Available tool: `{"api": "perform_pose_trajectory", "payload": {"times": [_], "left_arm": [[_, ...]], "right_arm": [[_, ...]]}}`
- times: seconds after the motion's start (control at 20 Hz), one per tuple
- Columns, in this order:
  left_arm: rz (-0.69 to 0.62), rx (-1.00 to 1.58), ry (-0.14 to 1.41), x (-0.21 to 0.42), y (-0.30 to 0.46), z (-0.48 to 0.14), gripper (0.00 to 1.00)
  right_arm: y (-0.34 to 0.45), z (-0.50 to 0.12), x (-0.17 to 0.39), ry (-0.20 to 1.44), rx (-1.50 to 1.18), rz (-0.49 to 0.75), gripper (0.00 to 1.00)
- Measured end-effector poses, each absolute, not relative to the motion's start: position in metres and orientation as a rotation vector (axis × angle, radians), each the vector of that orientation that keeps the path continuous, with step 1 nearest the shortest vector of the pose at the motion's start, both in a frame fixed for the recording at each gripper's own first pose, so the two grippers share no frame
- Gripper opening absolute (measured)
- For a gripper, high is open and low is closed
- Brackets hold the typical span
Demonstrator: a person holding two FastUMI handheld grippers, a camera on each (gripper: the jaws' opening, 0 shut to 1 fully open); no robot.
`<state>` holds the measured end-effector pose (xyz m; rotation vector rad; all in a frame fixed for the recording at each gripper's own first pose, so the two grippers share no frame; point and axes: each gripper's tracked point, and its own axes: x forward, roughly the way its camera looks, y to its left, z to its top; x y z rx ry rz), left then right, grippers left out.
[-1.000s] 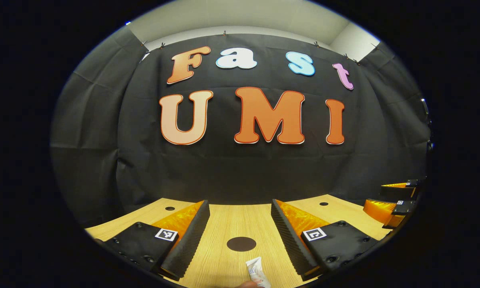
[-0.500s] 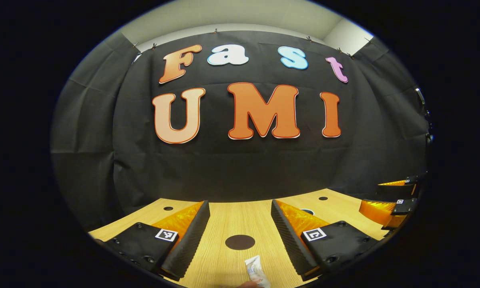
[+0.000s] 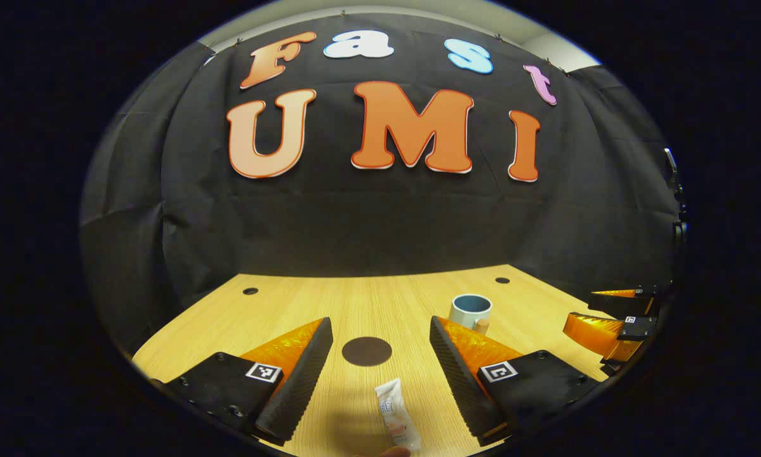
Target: Put the toothbrush and toothpaste on the desktop into the cup, then pick up the cup and place it on the coaster on the desktop.
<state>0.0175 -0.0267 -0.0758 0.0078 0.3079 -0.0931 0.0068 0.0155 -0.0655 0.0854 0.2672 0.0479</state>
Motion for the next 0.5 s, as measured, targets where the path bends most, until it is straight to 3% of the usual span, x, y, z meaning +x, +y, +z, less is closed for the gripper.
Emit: {"api": "perform_pose_trajectory", "payload": {"times": [0.5], "left_arm": [[-0.121, -0.014, 0.621, 0.008, -0.034, -0.152, 0.98]], "right_arm": [[0.029, -0.14, 0.007, 0.556, 0.144, 0.048, 0.93]]}}
